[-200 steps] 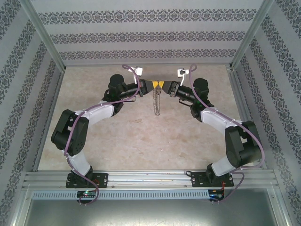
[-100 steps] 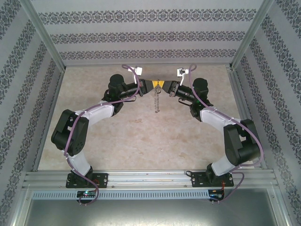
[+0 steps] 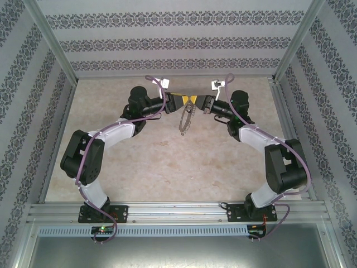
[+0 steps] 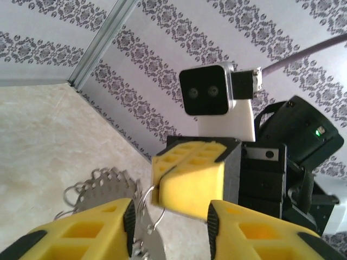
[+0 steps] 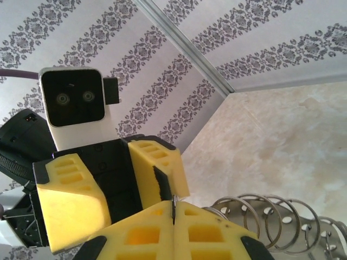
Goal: Put the keys on the keyring
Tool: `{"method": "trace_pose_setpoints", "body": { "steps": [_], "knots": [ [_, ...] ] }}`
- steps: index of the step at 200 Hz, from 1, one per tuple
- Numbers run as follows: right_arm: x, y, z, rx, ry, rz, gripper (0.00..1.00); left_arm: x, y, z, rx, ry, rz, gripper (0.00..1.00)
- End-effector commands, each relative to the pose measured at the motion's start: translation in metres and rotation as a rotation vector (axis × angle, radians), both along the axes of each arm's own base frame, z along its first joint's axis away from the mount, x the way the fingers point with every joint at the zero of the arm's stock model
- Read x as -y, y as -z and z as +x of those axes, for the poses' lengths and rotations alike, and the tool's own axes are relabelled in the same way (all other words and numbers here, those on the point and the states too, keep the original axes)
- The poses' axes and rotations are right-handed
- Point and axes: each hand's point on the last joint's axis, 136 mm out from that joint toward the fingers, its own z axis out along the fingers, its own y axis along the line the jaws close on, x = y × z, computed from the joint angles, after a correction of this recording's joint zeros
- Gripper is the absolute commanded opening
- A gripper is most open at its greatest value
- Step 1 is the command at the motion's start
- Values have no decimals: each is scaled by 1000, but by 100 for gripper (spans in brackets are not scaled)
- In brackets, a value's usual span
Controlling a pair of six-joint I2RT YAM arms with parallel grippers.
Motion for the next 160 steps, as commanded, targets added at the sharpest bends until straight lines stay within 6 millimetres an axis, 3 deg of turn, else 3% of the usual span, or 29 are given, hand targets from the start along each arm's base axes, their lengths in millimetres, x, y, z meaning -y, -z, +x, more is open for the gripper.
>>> {"method": "trace_pose_setpoints", "body": {
  "steps": [1,69,160],
  "knots": [
    [1,-15,0,100,-69,-32,0,-12,-27,-3,72,16,22,44],
    [-10,-12,-12,87,-293,-69,0,-6,-15,-7,22,140,142,42],
    [-12,-14,-10,86,-307,-57,0,-4,-1,-5,-15,166,176,38]
  ]
}}
